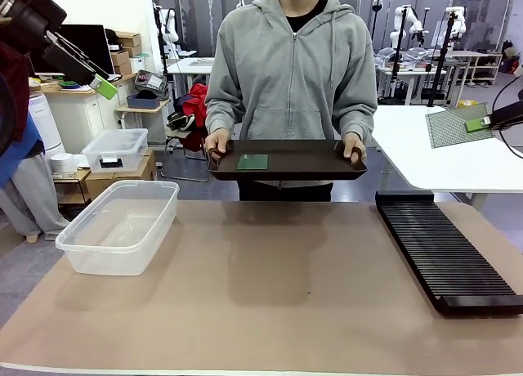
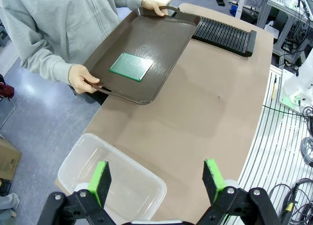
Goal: Sort PCBs into racks and boxes based on the side picked up.
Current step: If the short side of the Blank PCB is picked up, insert it into the PCB Rack ; if the long side is picked up, place it in the Organizing box.
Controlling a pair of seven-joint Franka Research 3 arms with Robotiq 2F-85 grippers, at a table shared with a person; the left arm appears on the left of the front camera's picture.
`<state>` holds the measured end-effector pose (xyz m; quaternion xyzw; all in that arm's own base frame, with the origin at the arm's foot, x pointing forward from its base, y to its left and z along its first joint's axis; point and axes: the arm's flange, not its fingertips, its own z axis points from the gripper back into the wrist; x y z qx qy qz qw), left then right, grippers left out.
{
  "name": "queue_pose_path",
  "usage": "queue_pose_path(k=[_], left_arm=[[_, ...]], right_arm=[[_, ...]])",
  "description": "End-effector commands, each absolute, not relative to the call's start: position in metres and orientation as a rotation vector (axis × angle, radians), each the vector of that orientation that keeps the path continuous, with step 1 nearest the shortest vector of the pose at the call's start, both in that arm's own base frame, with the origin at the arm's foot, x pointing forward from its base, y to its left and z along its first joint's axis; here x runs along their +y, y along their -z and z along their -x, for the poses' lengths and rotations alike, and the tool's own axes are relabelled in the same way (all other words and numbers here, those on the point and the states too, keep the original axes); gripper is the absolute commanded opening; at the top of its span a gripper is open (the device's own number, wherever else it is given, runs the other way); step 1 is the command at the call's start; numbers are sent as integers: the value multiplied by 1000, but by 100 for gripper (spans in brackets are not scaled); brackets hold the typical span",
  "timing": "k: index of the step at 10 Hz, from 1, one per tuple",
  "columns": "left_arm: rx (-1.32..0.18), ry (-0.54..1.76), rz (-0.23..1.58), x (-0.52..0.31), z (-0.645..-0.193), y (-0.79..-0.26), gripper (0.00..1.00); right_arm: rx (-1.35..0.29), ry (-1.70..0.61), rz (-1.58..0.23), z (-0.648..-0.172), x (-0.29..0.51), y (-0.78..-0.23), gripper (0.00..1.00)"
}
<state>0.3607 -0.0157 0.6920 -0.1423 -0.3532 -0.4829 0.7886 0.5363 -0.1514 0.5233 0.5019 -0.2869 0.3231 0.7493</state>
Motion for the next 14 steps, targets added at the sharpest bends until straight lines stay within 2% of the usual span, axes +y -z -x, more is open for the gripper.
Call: queue_pose_path(k=[1, 2, 5, 7, 9, 14], left_arm=[[-766, 1041, 305, -16, -361, -690, 100], [-766, 1041, 305, -16, -361, -690, 100], [-766, 1041, 305, -16, -361, -690, 100], [-766, 1041, 305, -16, -361, -690, 100], [-766, 1041, 305, -16, -361, -690, 100], [-766, 1041, 305, -16, -361, -690, 100]], right_arm=[[-625, -698, -1084, -538, -149, -524, 2], [-627, -706, -1097, -536, -151, -523, 2], [-590, -1075, -989, -549, -146, -492, 2], [-622, -1246, -935, -546, -158, -470, 2], [-698, -1320, -826, -550, -167, -439, 2], [-824, -1275, -798, -565, -183, -382, 2]])
